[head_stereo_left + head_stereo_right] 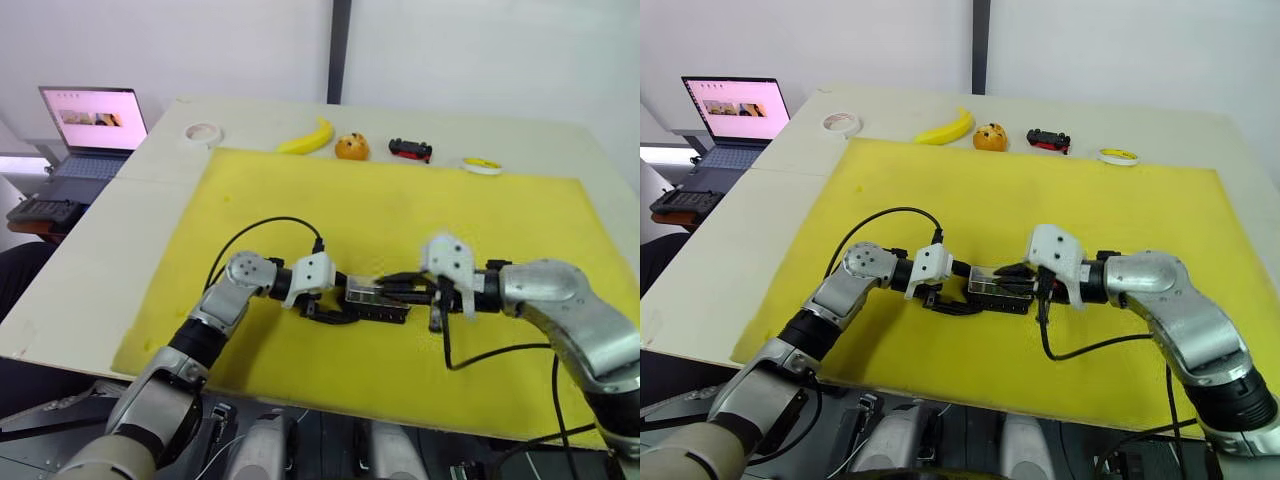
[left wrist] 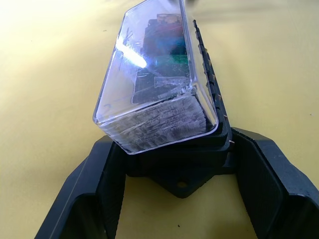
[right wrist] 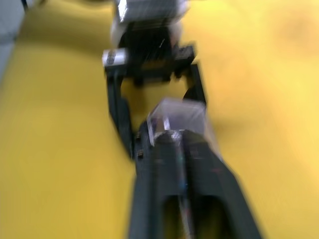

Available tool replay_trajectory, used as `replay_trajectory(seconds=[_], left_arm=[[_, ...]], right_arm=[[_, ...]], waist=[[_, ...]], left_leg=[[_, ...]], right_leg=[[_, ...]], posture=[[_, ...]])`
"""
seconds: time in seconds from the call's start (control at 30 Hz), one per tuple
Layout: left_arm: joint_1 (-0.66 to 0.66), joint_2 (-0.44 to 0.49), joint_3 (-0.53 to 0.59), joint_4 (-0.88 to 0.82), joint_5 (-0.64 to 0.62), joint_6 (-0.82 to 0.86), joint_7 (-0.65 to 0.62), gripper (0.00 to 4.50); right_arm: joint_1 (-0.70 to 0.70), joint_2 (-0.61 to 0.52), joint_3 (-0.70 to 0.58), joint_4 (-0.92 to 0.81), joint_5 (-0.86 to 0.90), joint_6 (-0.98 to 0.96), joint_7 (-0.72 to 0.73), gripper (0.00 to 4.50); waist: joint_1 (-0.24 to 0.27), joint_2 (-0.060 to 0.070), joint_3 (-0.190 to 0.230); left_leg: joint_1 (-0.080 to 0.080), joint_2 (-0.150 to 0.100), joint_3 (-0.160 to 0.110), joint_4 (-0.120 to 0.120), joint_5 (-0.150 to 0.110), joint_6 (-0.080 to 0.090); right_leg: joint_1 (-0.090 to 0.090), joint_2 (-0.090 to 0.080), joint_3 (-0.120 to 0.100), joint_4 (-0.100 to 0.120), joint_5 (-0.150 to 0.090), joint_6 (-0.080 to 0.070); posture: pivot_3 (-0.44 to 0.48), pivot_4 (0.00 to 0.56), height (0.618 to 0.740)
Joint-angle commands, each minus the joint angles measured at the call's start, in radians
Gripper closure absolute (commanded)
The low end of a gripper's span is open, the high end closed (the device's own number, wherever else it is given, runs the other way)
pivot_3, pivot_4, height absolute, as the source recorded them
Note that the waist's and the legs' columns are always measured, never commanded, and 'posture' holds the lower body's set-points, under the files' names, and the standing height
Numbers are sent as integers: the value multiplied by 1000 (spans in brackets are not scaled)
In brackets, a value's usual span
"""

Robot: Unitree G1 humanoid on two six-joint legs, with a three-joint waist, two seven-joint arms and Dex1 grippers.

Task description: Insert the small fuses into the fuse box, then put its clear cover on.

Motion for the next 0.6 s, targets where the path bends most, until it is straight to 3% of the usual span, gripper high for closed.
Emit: replay_trajectory(seconds=[0.03, 0.17, 0.6], left_arm=[[-2, 7, 8, -9, 8, -8, 2, 1913], [-5, 6, 7, 0, 12, -17, 2, 1913], [2, 6, 5, -12, 14, -14, 5, 1913]], right_arm=[[-58, -5, -12, 33, 34, 44, 8, 2248], [-100, -27, 50, 104, 23, 78, 53, 226], [-143, -14, 150, 153, -26, 86, 64, 105]], waist=[[-1, 0, 0], [-1, 0, 0], [0, 0, 0]], left_leg=[[0, 0, 0, 0, 0, 0], [0, 0, 0, 0, 0, 0], [-1, 0, 0, 0, 0, 0]], right_leg=[[0, 0, 0, 0, 0, 0], [0, 0, 0, 0, 0, 0], [-1, -1, 0, 0, 0, 0]], posture=[[0, 150, 740], [0, 150, 740], [0, 150, 740]])
